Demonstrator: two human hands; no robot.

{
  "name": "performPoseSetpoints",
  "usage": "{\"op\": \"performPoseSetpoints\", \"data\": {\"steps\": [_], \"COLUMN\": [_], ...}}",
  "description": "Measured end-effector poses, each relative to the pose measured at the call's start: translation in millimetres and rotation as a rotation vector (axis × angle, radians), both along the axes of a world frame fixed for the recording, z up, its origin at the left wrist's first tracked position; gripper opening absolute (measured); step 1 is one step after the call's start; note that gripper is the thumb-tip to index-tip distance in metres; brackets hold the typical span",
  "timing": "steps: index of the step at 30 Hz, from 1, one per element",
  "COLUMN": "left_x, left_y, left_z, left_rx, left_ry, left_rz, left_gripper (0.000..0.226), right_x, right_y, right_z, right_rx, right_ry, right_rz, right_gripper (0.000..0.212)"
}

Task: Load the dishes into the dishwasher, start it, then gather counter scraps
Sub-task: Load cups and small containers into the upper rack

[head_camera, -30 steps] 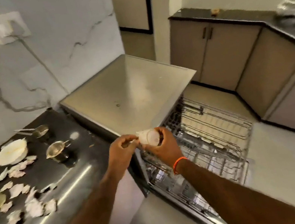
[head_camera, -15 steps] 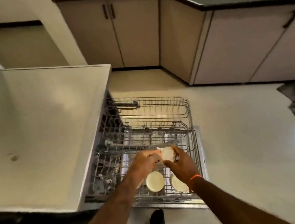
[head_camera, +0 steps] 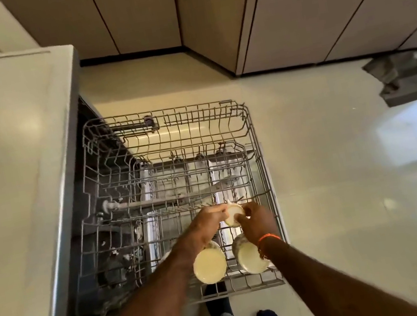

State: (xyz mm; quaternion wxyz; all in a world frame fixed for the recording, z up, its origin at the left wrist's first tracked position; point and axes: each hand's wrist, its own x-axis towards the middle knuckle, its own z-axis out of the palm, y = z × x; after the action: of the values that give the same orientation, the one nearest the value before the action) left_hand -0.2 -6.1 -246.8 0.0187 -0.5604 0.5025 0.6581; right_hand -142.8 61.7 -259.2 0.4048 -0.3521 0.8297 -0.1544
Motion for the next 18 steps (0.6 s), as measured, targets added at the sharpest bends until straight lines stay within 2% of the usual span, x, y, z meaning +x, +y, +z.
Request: {"op": "performPoseSetpoints", "data": {"steps": [5,8,12,15,18], "left_x": [-5,-4,1,5,12], "left_y": [-8,-9,-8,-3,4], "left_z": [-14,-19,-8,18,40], "left_rx": [0.016,0.016,-0.003,-0.084,-0.23], "left_ry": [-0.058,-0.076,-0.094,-0.134,-0.199], "left_rz": [-0.075,-0.071,-0.055,-0.083,-0.183], "left_gripper": [0.065,0.063,0.079,0.075,0.067], "right_x": [1,1,-4,-9,-11], "right_y": [-9,-15,-17,-16,-15], "right_z": [-11,-9,0,14,35], "right_rx": [0.082,0.098,0.104,0.087,0.064], "right_ry": [0.03,0.068,0.11,0.139,0.181], "right_rz": [0.032,0.049,0.076,0.121,0.297], "right_gripper": [0.029,0.032,0.041,0.044,0.048]}}
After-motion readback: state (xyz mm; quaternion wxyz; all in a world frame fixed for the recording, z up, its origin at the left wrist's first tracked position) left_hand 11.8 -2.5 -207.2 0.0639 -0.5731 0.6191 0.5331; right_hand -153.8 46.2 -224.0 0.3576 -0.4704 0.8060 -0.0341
